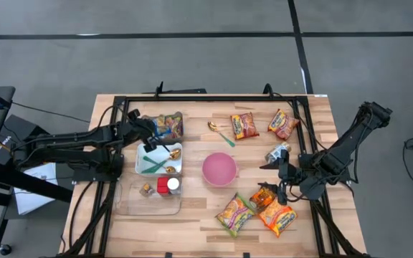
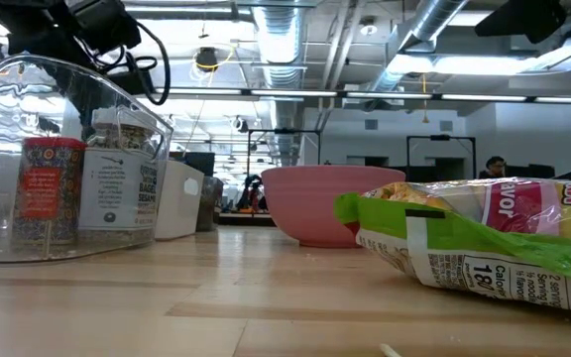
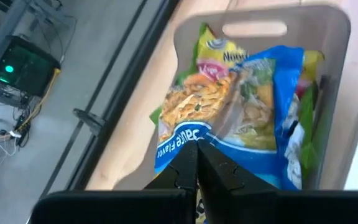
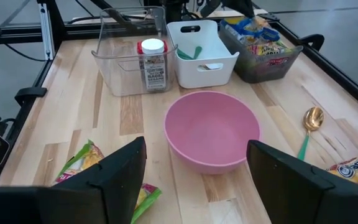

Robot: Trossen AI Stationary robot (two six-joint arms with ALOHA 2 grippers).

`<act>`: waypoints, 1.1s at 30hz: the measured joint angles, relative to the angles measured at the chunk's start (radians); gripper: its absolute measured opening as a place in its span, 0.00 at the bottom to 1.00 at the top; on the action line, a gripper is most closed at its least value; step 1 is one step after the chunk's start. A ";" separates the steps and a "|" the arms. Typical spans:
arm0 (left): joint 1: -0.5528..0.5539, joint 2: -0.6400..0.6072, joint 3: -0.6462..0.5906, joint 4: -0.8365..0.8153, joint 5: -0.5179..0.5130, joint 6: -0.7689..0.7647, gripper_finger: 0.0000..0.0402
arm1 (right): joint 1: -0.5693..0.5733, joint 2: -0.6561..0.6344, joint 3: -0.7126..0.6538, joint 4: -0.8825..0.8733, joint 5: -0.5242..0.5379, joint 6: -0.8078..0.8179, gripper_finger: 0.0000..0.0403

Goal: Pick & Place Food Item
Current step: Put the blue noodle pack into the black transparent bin

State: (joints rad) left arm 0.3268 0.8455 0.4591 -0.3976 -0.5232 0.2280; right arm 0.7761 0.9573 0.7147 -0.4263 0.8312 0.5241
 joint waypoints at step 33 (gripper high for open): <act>0.096 0.046 -0.001 -0.038 0.170 0.019 0.00 | 0.000 0.000 0.000 -0.008 0.003 0.000 0.67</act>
State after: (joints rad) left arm 0.4232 0.8914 0.4580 -0.4354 -0.3534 0.2473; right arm 0.7761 0.9573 0.7147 -0.4339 0.8337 0.5240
